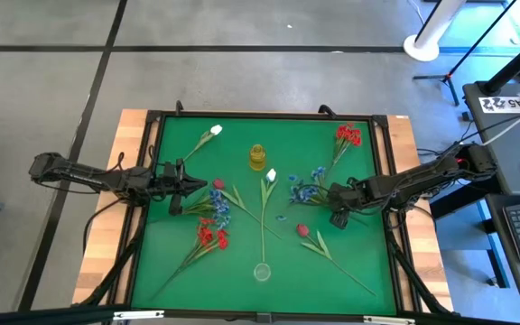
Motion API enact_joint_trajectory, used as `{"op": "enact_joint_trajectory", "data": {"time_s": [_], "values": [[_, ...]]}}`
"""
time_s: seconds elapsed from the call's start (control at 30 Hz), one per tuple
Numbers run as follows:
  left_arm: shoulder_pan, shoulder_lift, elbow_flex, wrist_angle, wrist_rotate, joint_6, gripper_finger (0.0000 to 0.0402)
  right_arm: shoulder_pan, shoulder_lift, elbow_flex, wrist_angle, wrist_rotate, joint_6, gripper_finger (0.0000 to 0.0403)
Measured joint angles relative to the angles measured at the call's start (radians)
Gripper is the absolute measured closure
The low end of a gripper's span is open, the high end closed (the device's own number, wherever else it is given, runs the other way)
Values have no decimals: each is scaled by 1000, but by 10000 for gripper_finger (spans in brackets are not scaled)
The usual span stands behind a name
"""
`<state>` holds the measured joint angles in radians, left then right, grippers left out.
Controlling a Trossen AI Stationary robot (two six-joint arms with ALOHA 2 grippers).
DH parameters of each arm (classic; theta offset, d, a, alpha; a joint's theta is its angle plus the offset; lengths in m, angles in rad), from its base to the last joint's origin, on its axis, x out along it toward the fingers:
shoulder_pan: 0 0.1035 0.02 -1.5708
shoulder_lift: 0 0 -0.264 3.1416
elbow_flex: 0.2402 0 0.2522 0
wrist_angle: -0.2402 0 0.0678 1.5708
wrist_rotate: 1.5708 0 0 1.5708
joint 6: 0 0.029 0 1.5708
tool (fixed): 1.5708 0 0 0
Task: Sort flowers into vase by color
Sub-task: Put the right blue flowers into the transparent vase
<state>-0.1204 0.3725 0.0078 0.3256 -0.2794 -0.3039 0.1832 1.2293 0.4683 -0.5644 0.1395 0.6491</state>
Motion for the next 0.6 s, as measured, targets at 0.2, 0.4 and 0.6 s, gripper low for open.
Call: {"op": "enact_joint_trajectory", "data": {"time_s": [0.2, 0.4, 0.6], "values": [[0, 0, 0, 0, 0, 0, 401, 0, 1, -2, 16, 3, -5, 340], [0, 0, 0, 0, 0, 0, 401, 0, -13, 10, 28, 11, -3, 380], [0, 0, 0, 0, 0, 0, 401, 0, -112, 68, 45, 72, -1, 394]]}}
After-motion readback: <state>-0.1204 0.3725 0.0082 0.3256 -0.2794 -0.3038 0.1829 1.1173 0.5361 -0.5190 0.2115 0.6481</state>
